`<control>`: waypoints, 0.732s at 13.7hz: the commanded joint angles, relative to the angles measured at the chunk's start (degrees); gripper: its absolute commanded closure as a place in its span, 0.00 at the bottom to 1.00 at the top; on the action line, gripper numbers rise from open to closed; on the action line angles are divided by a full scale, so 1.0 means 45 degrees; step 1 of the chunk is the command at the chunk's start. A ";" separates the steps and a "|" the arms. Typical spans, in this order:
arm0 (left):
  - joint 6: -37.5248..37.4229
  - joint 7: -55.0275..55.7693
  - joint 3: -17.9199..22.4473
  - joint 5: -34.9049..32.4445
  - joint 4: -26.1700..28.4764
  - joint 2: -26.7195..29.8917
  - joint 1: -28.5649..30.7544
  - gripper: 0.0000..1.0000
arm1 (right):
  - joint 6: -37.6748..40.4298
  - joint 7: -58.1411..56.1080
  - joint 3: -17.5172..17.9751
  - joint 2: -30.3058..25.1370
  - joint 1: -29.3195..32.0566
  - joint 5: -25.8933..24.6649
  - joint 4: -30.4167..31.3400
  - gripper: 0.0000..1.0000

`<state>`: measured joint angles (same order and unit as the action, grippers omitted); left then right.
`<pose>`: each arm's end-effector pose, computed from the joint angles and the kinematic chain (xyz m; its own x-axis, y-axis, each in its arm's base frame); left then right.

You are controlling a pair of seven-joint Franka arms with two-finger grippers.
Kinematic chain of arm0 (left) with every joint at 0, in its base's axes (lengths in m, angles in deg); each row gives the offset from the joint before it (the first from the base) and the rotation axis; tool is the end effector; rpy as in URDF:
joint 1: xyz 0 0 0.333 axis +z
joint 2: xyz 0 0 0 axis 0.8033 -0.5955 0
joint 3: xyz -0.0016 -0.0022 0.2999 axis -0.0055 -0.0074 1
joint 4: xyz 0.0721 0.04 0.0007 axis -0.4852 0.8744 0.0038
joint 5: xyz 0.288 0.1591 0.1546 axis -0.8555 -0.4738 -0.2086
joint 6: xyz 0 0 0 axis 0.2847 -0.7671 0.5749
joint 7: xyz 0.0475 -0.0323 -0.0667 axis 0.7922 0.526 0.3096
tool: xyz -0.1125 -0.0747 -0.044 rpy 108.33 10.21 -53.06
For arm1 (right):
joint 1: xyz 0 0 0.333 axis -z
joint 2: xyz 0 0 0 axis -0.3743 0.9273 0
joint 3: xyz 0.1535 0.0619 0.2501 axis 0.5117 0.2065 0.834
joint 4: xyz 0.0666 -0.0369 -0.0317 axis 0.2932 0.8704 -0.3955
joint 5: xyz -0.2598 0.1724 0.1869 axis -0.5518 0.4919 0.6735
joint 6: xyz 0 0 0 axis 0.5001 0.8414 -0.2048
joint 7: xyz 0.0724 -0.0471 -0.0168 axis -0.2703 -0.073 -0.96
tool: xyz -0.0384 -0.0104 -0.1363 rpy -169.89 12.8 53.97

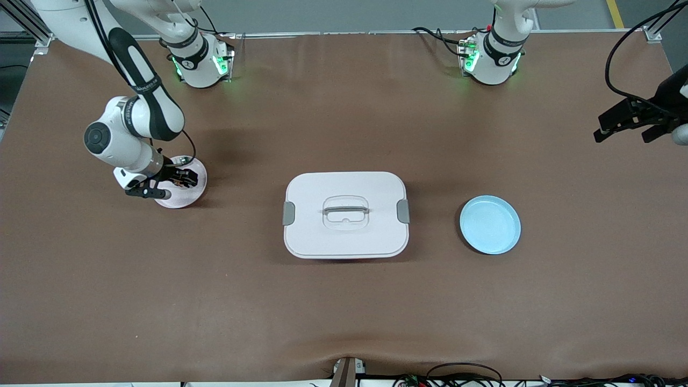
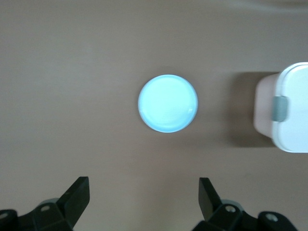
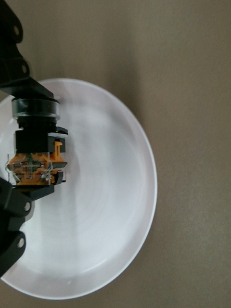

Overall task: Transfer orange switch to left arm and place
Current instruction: 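Close the right gripper on the black-orange switch, then lift the switch with the right gripper while the left gripper reaches over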

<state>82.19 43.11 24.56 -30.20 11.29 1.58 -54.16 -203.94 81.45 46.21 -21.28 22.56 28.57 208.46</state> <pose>0.5145 -0.0201 0.5949 0.9994 0.0076 0.0334 0.0040 -0.9944 0.1056 0.4485 0.0001 0.1790 0.9847 -0.1235 -0.1231 -0.1367 -0.9850 -0.1052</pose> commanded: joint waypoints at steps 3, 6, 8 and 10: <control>-0.0741 -0.0077 -0.0012 0.2543 -0.0819 0.0077 0.0118 0.00 | 0.3393 0.0277 -0.0037 -0.0643 -0.0109 0.1775 -0.1763 1.00; -0.0995 0.0000 -0.0012 0.4514 -0.0741 -0.0136 0.0002 0.00 | 0.6573 0.1583 -0.0096 -0.0643 -0.0031 0.1777 -0.3793 1.00; -0.0936 0.0622 -0.0051 0.5727 -0.0682 -0.0332 -0.0232 0.00 | 0.8860 0.2890 -0.0096 -0.0643 -0.0030 0.1797 -0.5452 1.00; -0.0819 0.1132 -0.0129 0.6936 -0.0702 -0.0838 -0.0584 0.00 | 1.0329 0.4082 -0.0077 -0.0604 -0.0089 0.1797 -0.6704 1.00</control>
<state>78.49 46.26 24.38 -3.19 8.78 -0.31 -55.67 -162.77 95.15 45.83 -24.38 22.22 35.55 183.38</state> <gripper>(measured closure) 0.000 0.278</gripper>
